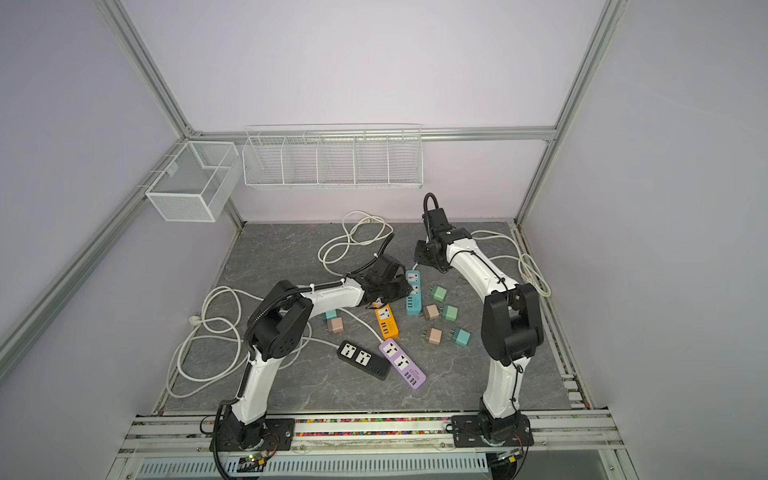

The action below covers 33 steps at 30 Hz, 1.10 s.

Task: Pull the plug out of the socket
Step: 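Pull pink adapter off teal strip with right gripper while left holds strip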

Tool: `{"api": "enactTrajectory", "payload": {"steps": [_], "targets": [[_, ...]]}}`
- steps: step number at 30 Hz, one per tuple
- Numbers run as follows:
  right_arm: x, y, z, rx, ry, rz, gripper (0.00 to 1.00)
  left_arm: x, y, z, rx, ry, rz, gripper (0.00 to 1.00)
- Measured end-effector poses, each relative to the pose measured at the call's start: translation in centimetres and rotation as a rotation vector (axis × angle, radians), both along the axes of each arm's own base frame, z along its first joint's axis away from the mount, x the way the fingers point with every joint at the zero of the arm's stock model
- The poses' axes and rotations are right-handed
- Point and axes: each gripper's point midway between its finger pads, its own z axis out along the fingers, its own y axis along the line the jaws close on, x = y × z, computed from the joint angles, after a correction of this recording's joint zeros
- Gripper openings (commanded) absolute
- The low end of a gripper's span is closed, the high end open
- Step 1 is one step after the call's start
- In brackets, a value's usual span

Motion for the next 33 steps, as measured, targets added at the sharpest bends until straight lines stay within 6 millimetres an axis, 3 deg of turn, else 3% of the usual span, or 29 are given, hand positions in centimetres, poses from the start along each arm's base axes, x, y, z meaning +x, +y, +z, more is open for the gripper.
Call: {"api": "enactTrajectory", "payload": {"steps": [7,14,18,27,33], "targets": [[-2.6,-3.1,0.5,0.130,0.004,-0.046,0.13,-1.0,-0.4,0.8,0.029,-0.011,-0.060,0.45],[-4.9,-5.5,-0.4,0.268,0.029,-0.099,0.13,-1.4,0.0,5.6,-0.020,-0.085,-0.093,0.50],[-6.0,-6.4,-0.9,0.330,0.027,-0.122,0.13,-2.3,0.7,7.3,-0.041,-0.109,-0.105,0.53],[-7.2,-9.1,-4.2,0.462,0.035,-0.215,0.15,-5.1,1.7,5.9,-0.017,-0.091,-0.145,0.59],[-6.1,-9.5,-5.6,0.498,0.008,-0.235,0.16,-6.5,0.9,6.2,-0.010,-0.114,-0.181,0.63]]}}
